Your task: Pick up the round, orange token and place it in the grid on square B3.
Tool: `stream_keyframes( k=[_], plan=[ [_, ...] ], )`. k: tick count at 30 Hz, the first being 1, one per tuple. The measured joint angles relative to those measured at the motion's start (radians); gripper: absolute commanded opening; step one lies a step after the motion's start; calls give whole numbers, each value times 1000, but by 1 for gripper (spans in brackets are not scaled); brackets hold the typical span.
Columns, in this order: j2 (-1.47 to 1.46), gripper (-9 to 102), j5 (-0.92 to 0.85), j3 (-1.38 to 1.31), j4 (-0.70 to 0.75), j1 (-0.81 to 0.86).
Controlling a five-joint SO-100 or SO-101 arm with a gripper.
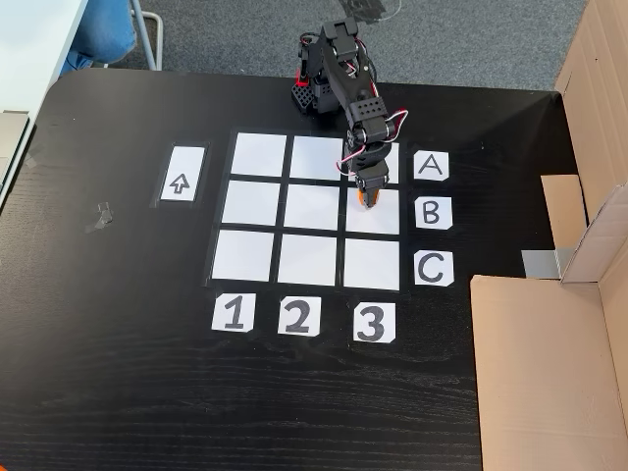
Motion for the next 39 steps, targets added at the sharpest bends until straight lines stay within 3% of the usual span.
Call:
stream_keyframes(
  k=[9, 12, 15, 16, 25, 35, 39],
  plan=[
    [-28, -1, 0, -6, -21, 0],
    [-34, 12, 0, -6, -23, 0],
    [-34, 42, 0, -6, -26, 5],
    [-34, 47, 6, -6, -25, 8],
    [54, 62, 18, 127, -101, 35],
    [512, 76, 18, 572, -362, 69],
    [816, 76, -6, 816, -440, 124]
  ],
)
